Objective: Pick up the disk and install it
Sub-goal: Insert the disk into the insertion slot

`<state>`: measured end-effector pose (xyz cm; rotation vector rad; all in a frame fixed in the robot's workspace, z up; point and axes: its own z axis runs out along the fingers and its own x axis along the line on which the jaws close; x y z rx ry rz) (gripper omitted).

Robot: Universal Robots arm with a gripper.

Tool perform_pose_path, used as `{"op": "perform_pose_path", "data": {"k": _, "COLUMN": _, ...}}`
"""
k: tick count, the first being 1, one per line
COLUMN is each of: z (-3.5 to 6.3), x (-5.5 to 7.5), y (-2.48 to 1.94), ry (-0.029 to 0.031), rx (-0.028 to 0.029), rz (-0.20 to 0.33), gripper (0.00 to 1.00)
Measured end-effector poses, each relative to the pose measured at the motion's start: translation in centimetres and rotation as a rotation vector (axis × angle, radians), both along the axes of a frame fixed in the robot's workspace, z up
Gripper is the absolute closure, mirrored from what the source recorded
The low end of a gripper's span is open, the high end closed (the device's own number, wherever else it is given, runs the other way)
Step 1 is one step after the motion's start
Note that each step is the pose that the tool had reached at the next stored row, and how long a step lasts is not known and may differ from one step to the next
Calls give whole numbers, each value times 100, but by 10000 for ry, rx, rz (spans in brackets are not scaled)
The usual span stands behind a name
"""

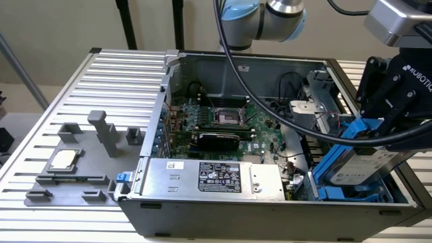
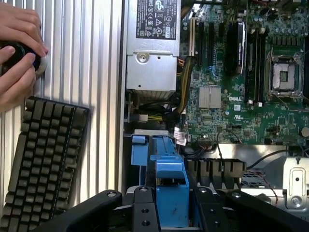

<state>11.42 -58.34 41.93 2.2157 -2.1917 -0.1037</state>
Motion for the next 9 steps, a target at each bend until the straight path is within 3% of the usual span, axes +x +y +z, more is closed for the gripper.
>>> {"op": "perform_pose_path", "data": {"k": 9, "z": -82, "x": 0, "y": 0, "ry": 0, "rx": -1, "rz": 0, "gripper": 67}}
